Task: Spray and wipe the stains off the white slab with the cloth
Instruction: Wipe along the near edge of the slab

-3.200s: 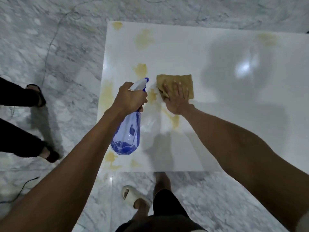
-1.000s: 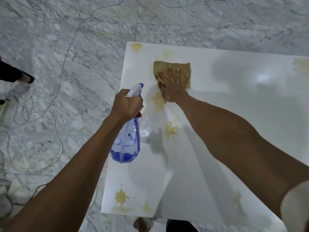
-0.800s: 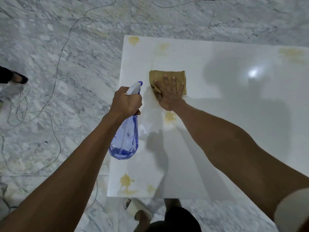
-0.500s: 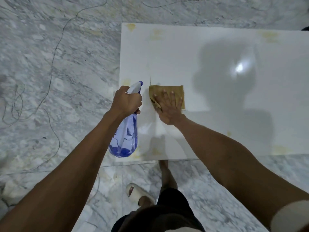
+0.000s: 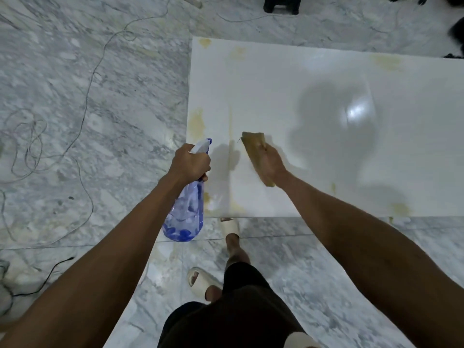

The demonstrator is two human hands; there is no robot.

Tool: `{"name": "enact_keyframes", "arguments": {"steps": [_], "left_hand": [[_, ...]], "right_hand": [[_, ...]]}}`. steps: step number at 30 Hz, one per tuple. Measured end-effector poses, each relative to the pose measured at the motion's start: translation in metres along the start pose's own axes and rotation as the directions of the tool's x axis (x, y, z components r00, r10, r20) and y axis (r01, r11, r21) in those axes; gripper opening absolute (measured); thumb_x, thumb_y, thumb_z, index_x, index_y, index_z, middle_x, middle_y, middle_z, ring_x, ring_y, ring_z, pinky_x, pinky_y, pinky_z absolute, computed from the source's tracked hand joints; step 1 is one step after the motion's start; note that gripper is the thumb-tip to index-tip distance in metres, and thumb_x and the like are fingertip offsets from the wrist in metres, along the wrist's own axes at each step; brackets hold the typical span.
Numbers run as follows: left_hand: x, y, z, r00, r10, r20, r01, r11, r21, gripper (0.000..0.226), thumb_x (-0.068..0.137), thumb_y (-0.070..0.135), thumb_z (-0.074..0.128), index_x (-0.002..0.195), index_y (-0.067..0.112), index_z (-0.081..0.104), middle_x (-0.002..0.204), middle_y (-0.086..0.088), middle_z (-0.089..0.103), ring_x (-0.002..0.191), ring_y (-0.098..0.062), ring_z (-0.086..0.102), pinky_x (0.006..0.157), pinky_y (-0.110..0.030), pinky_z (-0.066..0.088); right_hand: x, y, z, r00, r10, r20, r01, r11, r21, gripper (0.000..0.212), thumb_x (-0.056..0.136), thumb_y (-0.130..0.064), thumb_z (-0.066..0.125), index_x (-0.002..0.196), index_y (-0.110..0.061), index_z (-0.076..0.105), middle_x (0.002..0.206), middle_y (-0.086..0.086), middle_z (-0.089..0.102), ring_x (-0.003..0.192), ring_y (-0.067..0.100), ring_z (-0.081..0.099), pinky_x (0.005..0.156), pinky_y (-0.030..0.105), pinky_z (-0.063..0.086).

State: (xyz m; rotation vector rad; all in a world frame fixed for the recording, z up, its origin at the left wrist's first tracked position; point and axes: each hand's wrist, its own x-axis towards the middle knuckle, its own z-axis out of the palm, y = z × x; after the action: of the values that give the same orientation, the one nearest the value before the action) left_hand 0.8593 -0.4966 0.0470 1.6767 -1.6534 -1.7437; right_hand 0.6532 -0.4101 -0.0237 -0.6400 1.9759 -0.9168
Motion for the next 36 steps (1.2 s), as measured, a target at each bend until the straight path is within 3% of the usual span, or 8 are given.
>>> {"name": "enact_keyframes", "arguments": {"steps": [2, 5, 8, 12, 16, 27, 32, 36], "left_hand": [[0.019, 0.021, -0.007, 0.999, 0.032, -0.023, -0.033, 0.999, -0.025, 0.011, 0.096, 0.011, 0.055, 0.087, 0.007, 0.059, 0.08, -0.018, 0.052, 0.044, -0.023, 0.045, 0.04, -0.024, 0.043], [0.058, 0.05, -0.018, 0.996, 0.03, -0.089, -0.035, 0.998, -0.05, 0.01, 0.091, 0.01, 0.055, 0.085, 0.004, 0.062, 0.079, -0.02, 0.059, 0.034, -0.015, 0.05, 0.04, -0.023, 0.046], [0.101, 0.072, -0.026, 0.989, 0.067, -0.134, -0.076, 0.995, -0.063, 0.013, 0.092, 0.01, 0.058, 0.083, 0.002, 0.063, 0.08, -0.021, 0.062, 0.045, -0.015, 0.057, 0.042, -0.024, 0.048], [0.151, 0.081, -0.029, 0.985, 0.083, -0.153, -0.091, 0.995, -0.049, 0.018, 0.09, 0.003, 0.054, 0.073, 0.003, 0.059, 0.078, -0.017, 0.06, 0.072, -0.029, 0.062, 0.043, -0.026, 0.048], [0.177, 0.08, -0.03, 0.982, 0.072, -0.172, -0.079, 0.996, -0.03, 0.016, 0.085, -0.003, 0.05, 0.075, -0.001, 0.062, 0.074, -0.017, 0.063, 0.066, -0.029, 0.06, 0.043, -0.026, 0.048], [0.103, 0.05, -0.045, 0.999, 0.027, -0.041, -0.027, 1.0, -0.002, 0.019, 0.093, 0.005, 0.054, 0.075, 0.0, 0.058, 0.081, -0.021, 0.064, 0.047, -0.022, 0.053, 0.042, -0.023, 0.046], [0.042, 0.012, -0.053, 0.998, 0.049, 0.035, -0.05, 0.998, 0.042, 0.025, 0.096, 0.01, 0.055, 0.075, -0.001, 0.061, 0.078, -0.02, 0.065, 0.038, -0.017, 0.052, 0.045, -0.025, 0.046], [0.001, -0.016, -0.056, 0.995, 0.055, 0.078, -0.062, 0.994, 0.087, 0.023, 0.094, 0.007, 0.054, 0.072, 0.003, 0.062, 0.077, -0.02, 0.065, 0.036, -0.015, 0.053, 0.051, -0.028, 0.047]], "right_hand": [[0.031, -0.039, -0.016, 0.999, -0.03, -0.04, 0.035, 0.993, 0.116, 0.035, 0.109, -0.029, 0.037, 0.125, -0.007, 0.06, 0.101, 0.004, 0.064, 0.077, 0.011, 0.061, 0.061, 0.018, 0.051], [0.103, -0.095, -0.023, 0.983, -0.177, -0.053, 0.183, 0.971, 0.15, 0.029, 0.109, -0.028, 0.037, 0.127, -0.013, 0.055, 0.112, 0.0, 0.066, 0.081, -0.001, 0.065, 0.075, 0.021, 0.051], [0.199, -0.135, -0.016, 0.929, -0.367, 0.034, 0.363, 0.895, -0.26, 0.047, 0.105, -0.048, 0.032, 0.144, -0.025, 0.047, 0.142, -0.002, 0.057, 0.122, 0.017, 0.061, 0.099, 0.031, 0.044], [0.328, -0.148, 0.017, 0.913, -0.376, 0.156, 0.368, 0.598, -0.712, 0.047, 0.106, -0.035, 0.03, 0.15, -0.021, 0.037, 0.151, 0.015, 0.046, 0.134, 0.038, 0.046, 0.107, 0.049, 0.04], [0.357, -0.112, 0.064, 0.964, -0.172, 0.202, 0.262, 0.504, -0.823, 0.055, 0.106, -0.046, 0.016, 0.159, -0.035, 0.005, 0.168, 0.005, -0.008, 0.154, 0.03, -0.008, 0.12, 0.057, -0.007], [0.158, -0.005, 0.09, 0.965, -0.188, 0.18, 0.253, 0.507, -0.824, 0.058, 0.105, -0.051, 0.019, 0.158, -0.039, -0.001, 0.167, -0.002, -0.014, 0.154, 0.024, -0.016, 0.119, 0.053, -0.015], [0.027, 0.064, 0.11, 0.969, -0.201, 0.143, 0.228, 0.51, -0.829, 0.056, 0.1, -0.047, 0.028, 0.154, -0.034, 0.033, 0.163, 0.006, 0.027, 0.15, 0.032, 0.027, 0.119, 0.059, 0.015], [-0.045, 0.086, 0.121, 0.977, -0.079, 0.198, 0.21, 0.52, -0.828, 0.055, 0.106, -0.046, 0.021, 0.157, -0.041, 0.004, 0.168, -0.004, -0.009, 0.155, 0.022, -0.009, 0.123, 0.053, -0.004]]}}
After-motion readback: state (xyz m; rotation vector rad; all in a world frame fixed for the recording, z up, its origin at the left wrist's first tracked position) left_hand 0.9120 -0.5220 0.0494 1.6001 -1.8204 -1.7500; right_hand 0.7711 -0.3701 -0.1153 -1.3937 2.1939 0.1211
